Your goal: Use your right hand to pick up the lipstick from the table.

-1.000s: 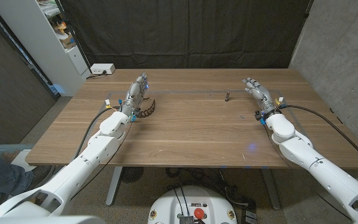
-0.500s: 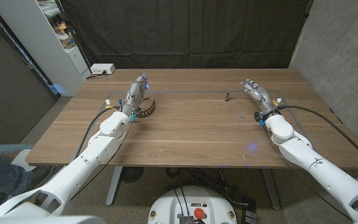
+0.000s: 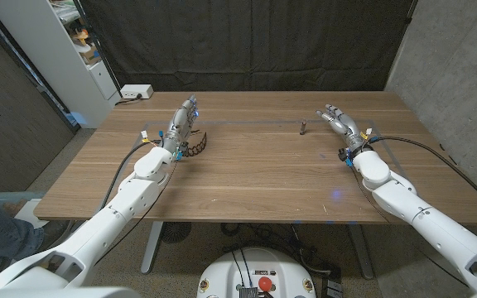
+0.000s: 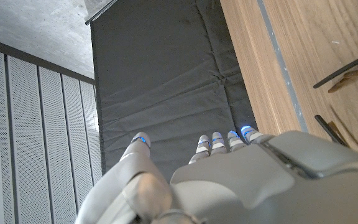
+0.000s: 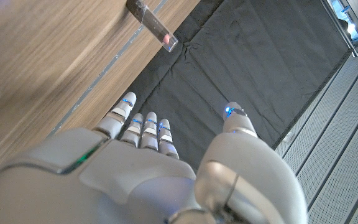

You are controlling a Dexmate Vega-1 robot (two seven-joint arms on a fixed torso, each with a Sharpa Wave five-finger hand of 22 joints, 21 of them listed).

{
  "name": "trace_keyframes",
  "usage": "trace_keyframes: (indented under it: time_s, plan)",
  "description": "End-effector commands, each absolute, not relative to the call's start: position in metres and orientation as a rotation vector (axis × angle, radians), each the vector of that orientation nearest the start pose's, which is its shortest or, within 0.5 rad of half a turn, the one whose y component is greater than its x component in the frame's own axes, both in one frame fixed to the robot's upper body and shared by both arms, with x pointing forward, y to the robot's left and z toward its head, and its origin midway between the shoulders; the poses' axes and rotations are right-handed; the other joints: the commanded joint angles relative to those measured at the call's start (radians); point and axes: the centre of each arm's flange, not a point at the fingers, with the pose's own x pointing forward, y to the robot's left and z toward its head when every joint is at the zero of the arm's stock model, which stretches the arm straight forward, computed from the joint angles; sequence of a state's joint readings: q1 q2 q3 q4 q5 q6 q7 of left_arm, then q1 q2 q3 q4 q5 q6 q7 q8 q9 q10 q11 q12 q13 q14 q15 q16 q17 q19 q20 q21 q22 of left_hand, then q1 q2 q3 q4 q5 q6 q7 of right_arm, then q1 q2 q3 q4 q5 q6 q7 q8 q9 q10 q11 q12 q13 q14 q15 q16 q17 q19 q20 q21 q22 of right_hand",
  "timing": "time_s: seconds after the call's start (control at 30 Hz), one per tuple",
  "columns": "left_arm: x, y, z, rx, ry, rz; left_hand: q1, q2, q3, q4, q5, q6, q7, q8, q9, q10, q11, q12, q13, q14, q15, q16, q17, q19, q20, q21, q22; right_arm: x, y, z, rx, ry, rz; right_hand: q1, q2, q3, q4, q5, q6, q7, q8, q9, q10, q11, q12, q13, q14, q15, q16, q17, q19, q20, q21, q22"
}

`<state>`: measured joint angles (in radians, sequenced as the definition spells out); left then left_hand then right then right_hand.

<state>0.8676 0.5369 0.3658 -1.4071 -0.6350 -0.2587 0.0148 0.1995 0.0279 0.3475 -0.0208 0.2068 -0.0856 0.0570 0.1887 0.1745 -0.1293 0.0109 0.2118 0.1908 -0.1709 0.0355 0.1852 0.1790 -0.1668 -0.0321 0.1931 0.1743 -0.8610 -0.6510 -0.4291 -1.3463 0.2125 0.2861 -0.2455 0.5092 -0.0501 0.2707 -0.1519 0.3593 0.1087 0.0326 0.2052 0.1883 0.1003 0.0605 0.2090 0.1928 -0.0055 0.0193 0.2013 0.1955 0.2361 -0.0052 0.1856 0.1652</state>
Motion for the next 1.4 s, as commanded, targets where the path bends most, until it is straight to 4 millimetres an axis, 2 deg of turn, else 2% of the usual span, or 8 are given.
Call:
trace_keyframes:
  time_s: [0.03,0.33,0.73,0.9,1.4]
  plan:
    - [0.6399,0.2800,-0.0115,-0.024,-0.615,-0.212,0.004,0.005,-0.001,-0.005,-0.003,0.005,-0.001,0.003,0.004,0.003,0.000,0.004,0.003,-0.038,0.005,0.002,0.001,-0.090,-0.017,0.002,0.006,0.6391,-0.3204,-0.0311,-0.530,-0.655,-0.076,0.030,-0.012,0.005,-0.014,0.014,0.025,0.002,0.011,0.002,0.019,0.002,0.002,0.001,0.001,-0.001,-0.003,0.002,0.001,-0.002,0.000,0.002]
    - [0.6405,0.2810,-0.0097,-0.020,-0.622,-0.213,0.004,0.006,-0.002,-0.006,-0.003,0.006,-0.001,0.003,0.004,0.004,0.000,0.004,0.003,-0.037,0.005,0.002,0.001,-0.092,-0.015,0.002,0.006,0.6393,-0.3178,-0.0329,-0.565,-0.654,-0.102,0.070,-0.034,0.006,-0.023,0.032,0.048,0.000,0.016,0.001,0.051,0.002,0.009,0.000,0.010,-0.004,0.001,0.002,0.005,-0.003,0.002,0.002]
    - [0.6410,0.2813,-0.0107,-0.022,-0.620,-0.215,0.003,0.006,-0.003,-0.007,-0.003,0.008,-0.001,0.003,0.004,0.004,0.002,0.004,0.003,-0.036,0.007,0.002,0.002,-0.095,-0.013,0.002,0.006,0.6399,-0.3169,-0.0334,-0.623,-0.638,-0.129,0.100,-0.054,0.004,-0.024,0.048,0.045,0.033,0.011,0.001,0.062,0.007,0.006,-0.003,0.012,0.002,0.001,0.002,0.007,-0.002,0.002,0.002]
    - [0.6410,0.2810,-0.0116,-0.023,-0.619,-0.215,0.002,0.006,-0.004,-0.007,-0.003,0.009,-0.001,0.003,0.004,0.005,0.000,0.004,0.003,-0.037,0.008,0.002,0.002,-0.096,-0.012,0.002,0.006,0.6399,-0.3166,-0.0338,-0.658,-0.632,-0.141,0.119,-0.069,0.000,-0.023,0.060,0.025,0.051,0.001,0.001,0.069,0.010,0.003,-0.005,0.016,0.014,0.002,0.002,0.006,0.006,0.002,0.003]
    - [0.6409,0.2796,-0.0113,-0.026,-0.619,-0.214,0.000,0.007,-0.006,-0.009,-0.004,0.011,0.000,0.002,0.004,0.004,0.000,0.003,0.003,-0.039,0.007,0.001,0.002,-0.097,-0.010,0.002,0.006,0.6453,-0.3156,-0.0350,-0.725,-0.604,-0.157,0.143,-0.086,-0.007,-0.019,0.078,0.024,0.056,0.000,0.001,0.109,0.012,0.010,-0.007,0.023,0.014,0.004,0.002,0.008,0.014,0.003,0.003]
